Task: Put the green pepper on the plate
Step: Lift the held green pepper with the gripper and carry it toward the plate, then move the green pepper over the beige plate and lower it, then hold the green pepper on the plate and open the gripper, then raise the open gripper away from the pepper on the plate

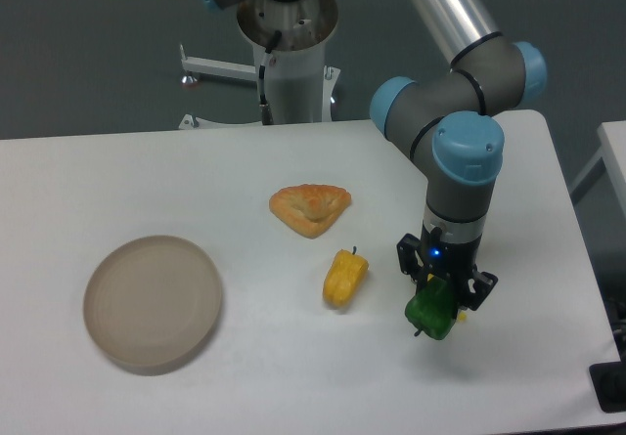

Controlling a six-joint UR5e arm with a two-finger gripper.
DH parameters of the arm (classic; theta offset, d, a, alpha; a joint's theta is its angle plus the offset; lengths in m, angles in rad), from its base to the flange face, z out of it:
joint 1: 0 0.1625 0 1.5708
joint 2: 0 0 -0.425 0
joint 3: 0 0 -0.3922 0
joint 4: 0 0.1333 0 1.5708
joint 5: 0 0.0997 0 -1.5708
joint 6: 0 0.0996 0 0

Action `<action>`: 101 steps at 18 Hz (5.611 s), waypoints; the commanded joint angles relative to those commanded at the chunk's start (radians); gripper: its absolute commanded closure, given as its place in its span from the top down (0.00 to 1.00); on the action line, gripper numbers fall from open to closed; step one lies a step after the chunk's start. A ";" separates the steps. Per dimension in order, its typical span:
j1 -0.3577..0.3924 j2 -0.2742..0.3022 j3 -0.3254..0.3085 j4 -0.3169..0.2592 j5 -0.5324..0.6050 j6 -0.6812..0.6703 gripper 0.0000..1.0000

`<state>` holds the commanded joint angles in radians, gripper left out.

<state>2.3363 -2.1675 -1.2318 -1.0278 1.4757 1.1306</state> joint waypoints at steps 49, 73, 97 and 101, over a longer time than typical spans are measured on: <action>-0.549 0.029 -0.216 0.123 -0.041 -0.767 0.37; -0.549 0.015 -0.229 0.121 -0.106 -0.703 0.89; -0.212 0.144 -0.221 0.075 -0.065 -0.387 1.00; -0.138 0.127 -0.190 0.075 -0.025 -0.252 1.00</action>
<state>2.1980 -2.0401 -1.4221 -0.9526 1.4511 0.8786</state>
